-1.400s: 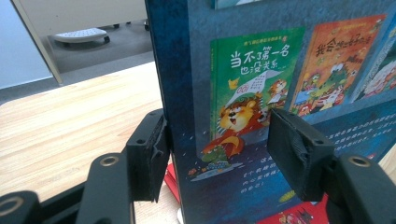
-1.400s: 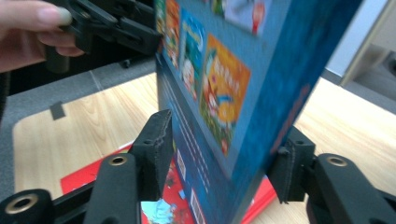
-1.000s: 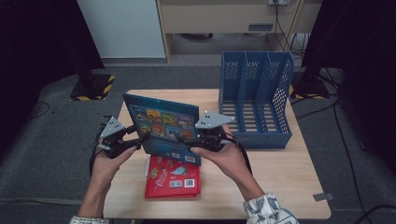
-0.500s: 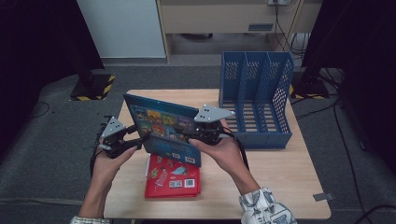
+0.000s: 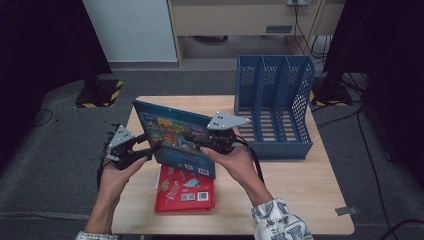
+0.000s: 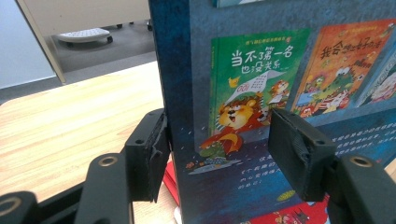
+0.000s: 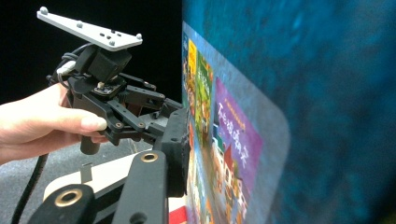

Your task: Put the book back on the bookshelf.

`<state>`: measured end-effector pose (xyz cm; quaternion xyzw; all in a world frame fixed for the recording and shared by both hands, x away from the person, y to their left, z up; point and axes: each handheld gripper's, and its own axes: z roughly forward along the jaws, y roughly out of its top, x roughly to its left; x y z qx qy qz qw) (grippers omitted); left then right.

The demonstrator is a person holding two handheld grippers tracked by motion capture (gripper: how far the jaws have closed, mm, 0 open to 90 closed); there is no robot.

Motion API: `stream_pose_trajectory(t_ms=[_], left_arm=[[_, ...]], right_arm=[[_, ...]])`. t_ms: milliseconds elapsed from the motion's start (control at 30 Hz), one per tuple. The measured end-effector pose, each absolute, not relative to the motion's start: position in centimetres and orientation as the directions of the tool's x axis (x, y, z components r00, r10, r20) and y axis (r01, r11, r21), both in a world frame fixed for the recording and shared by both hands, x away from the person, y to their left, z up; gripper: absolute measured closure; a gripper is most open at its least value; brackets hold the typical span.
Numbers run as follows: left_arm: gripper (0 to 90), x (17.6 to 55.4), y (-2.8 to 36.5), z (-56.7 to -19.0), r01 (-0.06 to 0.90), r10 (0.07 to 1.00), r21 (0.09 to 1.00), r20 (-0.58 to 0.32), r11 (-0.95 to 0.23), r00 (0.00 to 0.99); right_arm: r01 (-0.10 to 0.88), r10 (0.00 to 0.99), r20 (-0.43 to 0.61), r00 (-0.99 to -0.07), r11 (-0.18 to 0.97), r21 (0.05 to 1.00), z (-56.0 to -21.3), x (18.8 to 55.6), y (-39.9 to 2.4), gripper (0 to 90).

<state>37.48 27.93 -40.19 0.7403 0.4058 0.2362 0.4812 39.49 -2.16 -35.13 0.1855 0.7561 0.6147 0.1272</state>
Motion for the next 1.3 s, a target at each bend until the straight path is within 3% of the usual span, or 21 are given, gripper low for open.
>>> stream_pose_trajectory(t_ms=[800,1100,1167,1300], left_arm=[[36.0,37.7,27.8,-40.6,0.386,0.836,0.904,-0.06,-0.187,0.545],[21.4,37.4,28.7,-41.6,0.423,0.885,0.886,-0.031,-0.191,0.465],[17.5,37.3,29.4,-42.5,0.454,0.905,0.863,0.007,-0.22,0.426],[10.6,37.4,31.1,-45.3,0.523,0.926,0.826,-0.001,-0.212,0.378]], right_arm=[[0.11,0.401,0.054,-0.915,0.118,0.987,-36.3,39.5,-2.2,81.8],[0.112,0.428,0.055,-0.902,0.107,0.988,-36.3,39.3,-2.2,82.7],[0.111,0.436,0.054,-0.899,0.107,0.988,-36.3,39.1,-2.2,82.9],[0.112,0.458,0.055,-0.887,0.098,0.989,-36.2,38.9,-2.4,83.1]])
